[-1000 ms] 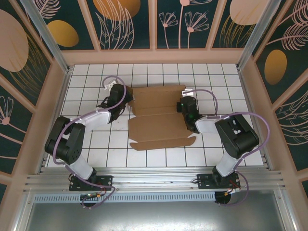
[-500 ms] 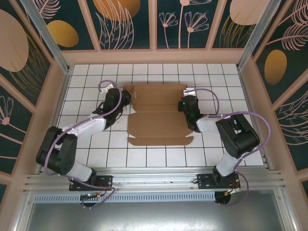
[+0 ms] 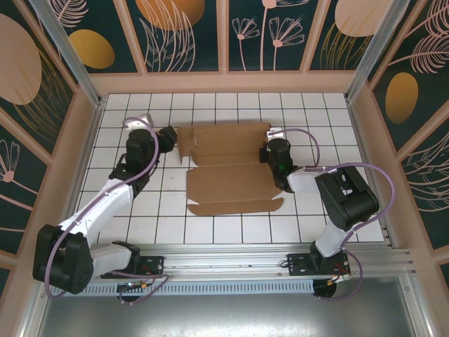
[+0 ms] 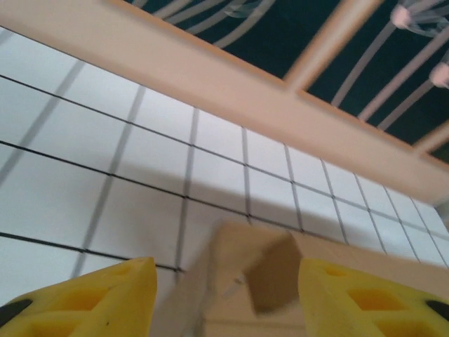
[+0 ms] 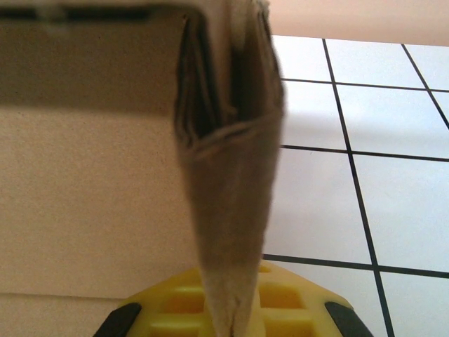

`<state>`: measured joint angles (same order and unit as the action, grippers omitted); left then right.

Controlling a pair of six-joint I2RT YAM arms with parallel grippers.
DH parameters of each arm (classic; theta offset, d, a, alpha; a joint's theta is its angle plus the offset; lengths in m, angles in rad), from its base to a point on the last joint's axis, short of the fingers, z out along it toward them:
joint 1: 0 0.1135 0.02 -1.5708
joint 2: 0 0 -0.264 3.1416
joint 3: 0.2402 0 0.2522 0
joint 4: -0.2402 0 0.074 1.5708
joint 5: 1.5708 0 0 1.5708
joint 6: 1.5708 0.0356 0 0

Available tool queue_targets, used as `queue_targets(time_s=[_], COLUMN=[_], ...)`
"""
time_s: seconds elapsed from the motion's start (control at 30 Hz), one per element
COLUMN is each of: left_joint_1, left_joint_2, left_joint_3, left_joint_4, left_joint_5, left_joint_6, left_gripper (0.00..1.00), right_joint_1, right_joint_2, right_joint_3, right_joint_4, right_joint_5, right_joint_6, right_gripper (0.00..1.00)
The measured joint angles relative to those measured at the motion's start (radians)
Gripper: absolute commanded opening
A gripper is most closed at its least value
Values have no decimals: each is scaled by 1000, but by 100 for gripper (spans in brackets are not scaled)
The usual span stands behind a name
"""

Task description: Fold the paper box

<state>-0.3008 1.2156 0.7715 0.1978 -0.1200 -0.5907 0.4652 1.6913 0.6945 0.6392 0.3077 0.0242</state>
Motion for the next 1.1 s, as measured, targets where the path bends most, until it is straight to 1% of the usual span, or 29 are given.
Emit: queue_targets(time_s=[0.07,0.13,0.27,0.47,0.83,0.97,1.1], left_joint_1=[52,87,111,141,158,158,158], left_joint_2=[42,125,262,415,529,567,569], left_joint_3=[26,78,143,195,222,238,231], left_joint_4=[-1,-1,6,9,31,32,47], left_joint_5=[-4,3,41,160,399,461,512], left_joint_6=[1,4,15,45,53,67,66], left_gripper=[56,56,55,53,49,47,45], right_joint_1=[0,-1,-2,-2,-6,-6,-7], right_joint_2=[0,0,0,0,0,0,0], right_joint_3=[0,0,0,0,0,0,0], right_joint_4=[0,0,0,0,0,0,0], right_joint_5=[-4,-8,-15,-19,-23,-23,-23], right_joint_6=[0,0,0,1,5,5,8], right_gripper=[0,0,0,0,0,0,0])
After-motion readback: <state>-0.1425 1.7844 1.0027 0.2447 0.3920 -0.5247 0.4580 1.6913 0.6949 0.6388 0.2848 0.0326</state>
